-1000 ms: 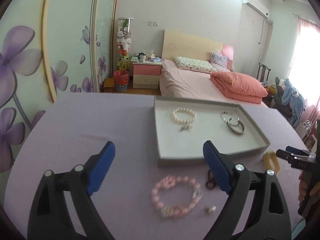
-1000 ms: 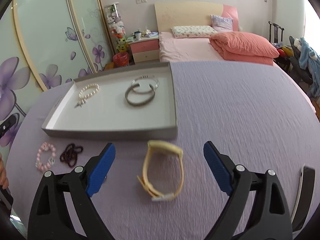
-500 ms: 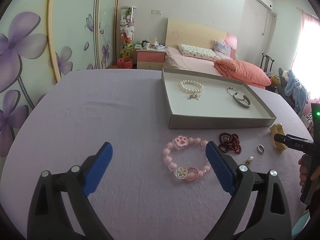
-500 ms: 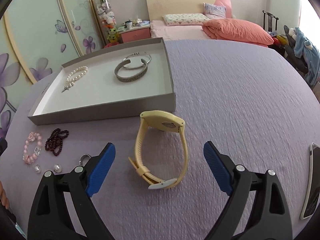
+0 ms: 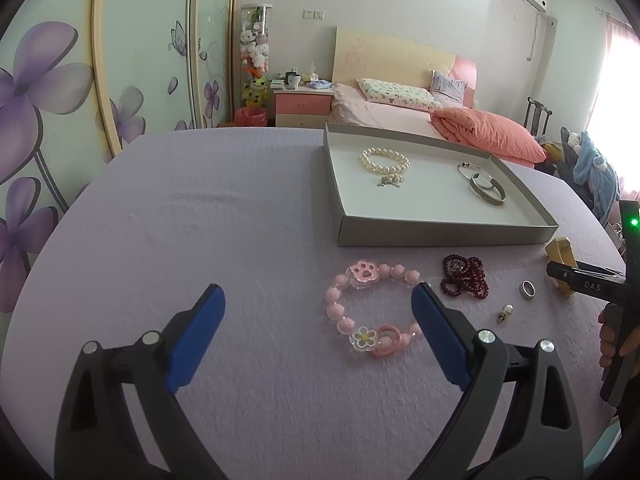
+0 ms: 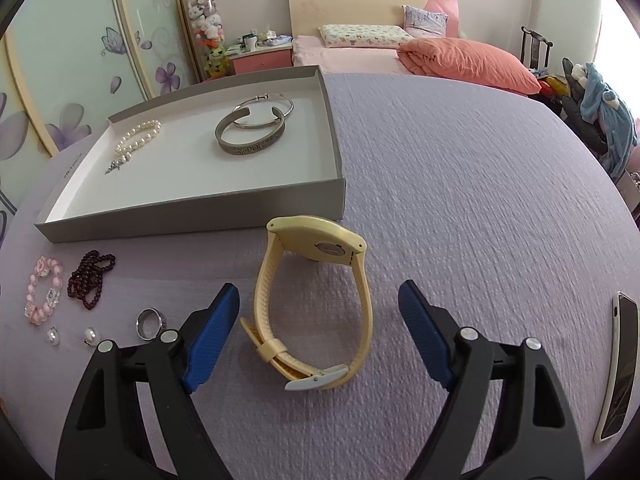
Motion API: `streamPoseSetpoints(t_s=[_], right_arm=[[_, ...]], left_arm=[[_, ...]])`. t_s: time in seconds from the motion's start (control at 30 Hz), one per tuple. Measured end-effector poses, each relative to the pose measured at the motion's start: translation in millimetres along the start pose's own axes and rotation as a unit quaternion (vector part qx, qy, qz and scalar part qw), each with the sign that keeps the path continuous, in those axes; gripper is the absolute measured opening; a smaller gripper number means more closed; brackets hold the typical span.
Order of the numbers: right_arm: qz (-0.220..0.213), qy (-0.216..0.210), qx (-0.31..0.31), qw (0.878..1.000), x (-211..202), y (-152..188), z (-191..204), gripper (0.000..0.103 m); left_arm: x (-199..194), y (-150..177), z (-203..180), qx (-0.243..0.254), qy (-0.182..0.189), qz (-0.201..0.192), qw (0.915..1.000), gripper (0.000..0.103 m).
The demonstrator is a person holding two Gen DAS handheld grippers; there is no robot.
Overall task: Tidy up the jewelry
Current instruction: 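Grasp the yellow watch by its strap with the right tool, then lift the yellow watch with the right tool while the left tool grasps the pink bracelet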
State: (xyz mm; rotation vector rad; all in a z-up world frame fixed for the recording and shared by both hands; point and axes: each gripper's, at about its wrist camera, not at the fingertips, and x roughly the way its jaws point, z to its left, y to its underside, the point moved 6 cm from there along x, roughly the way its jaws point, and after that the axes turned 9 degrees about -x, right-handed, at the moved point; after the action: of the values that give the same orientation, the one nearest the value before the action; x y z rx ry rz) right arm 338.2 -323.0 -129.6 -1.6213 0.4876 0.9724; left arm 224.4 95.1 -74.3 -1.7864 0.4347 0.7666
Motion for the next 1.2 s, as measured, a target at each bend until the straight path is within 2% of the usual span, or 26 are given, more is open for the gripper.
streamPoseSetpoints(t_s=[0.03, 0.07, 0.1, 0.2, 0.3, 0.5, 0.6, 0.8, 1.17, 1.2], right_arm=[[0.002, 0.0, -0.001, 1.0, 1, 0, 1, 0.069], [-0.001, 0.006, -0.006, 1.0, 1, -1, 1, 0.055], [-0.002, 0.008, -0.015, 1.0, 0, -1, 3, 0.044], [-0.002, -0.014, 0.002, 1.0, -4, -2, 1, 0.036], [-0.024, -0.017, 0.006, 1.0, -16, -6, 1, 0.035], [-0.045, -0.034, 0.01, 0.998, -31, -13, 5, 0.035], [-0.043, -0.041, 0.013, 0.998, -32, -10, 8, 0.035], [-0.036, -0.048, 0.011, 0.998, -31, -6, 10, 0.035], [-0.038, -0.056, 0.013, 0.998, -33, -8, 8, 0.035], [-0.039, -0.057, 0.013, 0.998, -34, -9, 9, 0.035]], left_arm=[[1, 0, 0, 0.0, 0.0, 0.002, 1.0, 0.094], [2, 0, -1, 0.001, -0.001, 0.004, 1.0, 0.094], [3, 0, 0, 0.001, -0.001, 0.005, 1.0, 0.094], [6, 1, 0, -0.001, -0.006, 0.011, 0.9999, 0.094], [8, 1, 0, -0.001, -0.008, 0.012, 0.9999, 0.093], [21, 6, -6, 0.019, -0.017, 0.027, 0.9993, 0.067], [30, 11, -11, 0.035, -0.02, 0.041, 0.9984, 0.058], [45, 14, -19, 0.057, -0.024, 0.06, 0.9963, 0.05], [59, 10, -18, 0.056, -0.027, 0.072, 0.9954, 0.04], [59, 10, -18, 0.057, -0.026, 0.072, 0.9955, 0.036]])
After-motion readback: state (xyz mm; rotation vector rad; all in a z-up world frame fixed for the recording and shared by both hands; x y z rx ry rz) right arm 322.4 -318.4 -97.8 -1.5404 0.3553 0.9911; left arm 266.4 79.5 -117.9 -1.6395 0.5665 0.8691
